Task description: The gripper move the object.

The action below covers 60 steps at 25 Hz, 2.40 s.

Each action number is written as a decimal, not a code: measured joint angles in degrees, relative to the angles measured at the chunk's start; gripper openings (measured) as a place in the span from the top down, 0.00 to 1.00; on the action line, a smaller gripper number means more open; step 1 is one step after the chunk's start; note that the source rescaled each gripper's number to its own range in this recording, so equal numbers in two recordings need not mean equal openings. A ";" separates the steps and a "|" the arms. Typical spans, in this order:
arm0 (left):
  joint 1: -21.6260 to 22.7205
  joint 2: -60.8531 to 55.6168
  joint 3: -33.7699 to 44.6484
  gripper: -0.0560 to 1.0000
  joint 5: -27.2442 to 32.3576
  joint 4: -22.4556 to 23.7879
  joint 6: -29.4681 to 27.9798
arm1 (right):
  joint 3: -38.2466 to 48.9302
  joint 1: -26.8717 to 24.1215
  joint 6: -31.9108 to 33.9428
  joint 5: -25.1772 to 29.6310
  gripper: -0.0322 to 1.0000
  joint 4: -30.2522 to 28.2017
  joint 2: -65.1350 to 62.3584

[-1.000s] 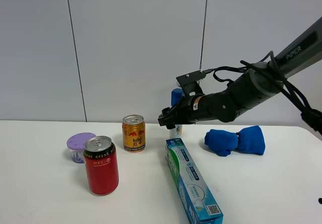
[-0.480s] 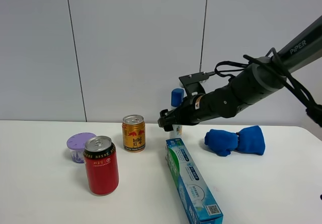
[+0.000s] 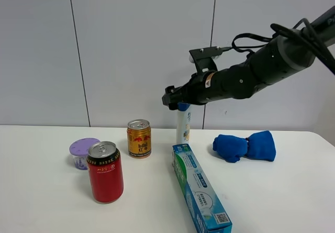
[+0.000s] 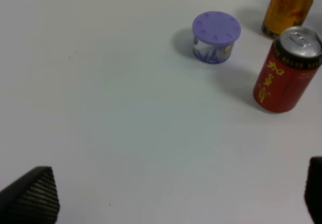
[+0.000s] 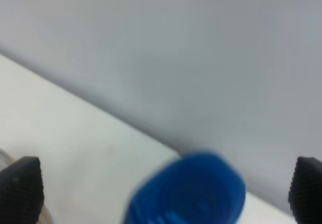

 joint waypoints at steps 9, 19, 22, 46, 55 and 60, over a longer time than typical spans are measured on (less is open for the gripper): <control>0.00 0.00 0.00 0.00 0.00 0.00 0.00 | 0.00 4.08 0.00 9.41 0.00 -0.06 -10.61; 0.00 0.00 0.00 0.00 0.00 0.00 0.00 | 0.00 9.75 -0.24 39.55 0.00 2.13 -28.34; 0.00 0.00 0.00 0.00 0.00 0.00 0.00 | 0.00 10.39 -3.62 49.06 0.00 5.42 -32.89; 0.00 0.00 0.00 0.00 0.00 0.00 0.00 | 0.00 -7.40 -14.17 75.86 0.00 11.88 -38.78; 0.00 0.00 0.00 0.00 0.00 0.05 0.00 | 4.19 -11.77 -14.17 80.25 0.00 12.72 -46.36; 0.00 0.00 0.00 0.00 0.00 0.05 0.00 | 14.77 -17.22 -14.17 77.65 0.00 12.66 -54.20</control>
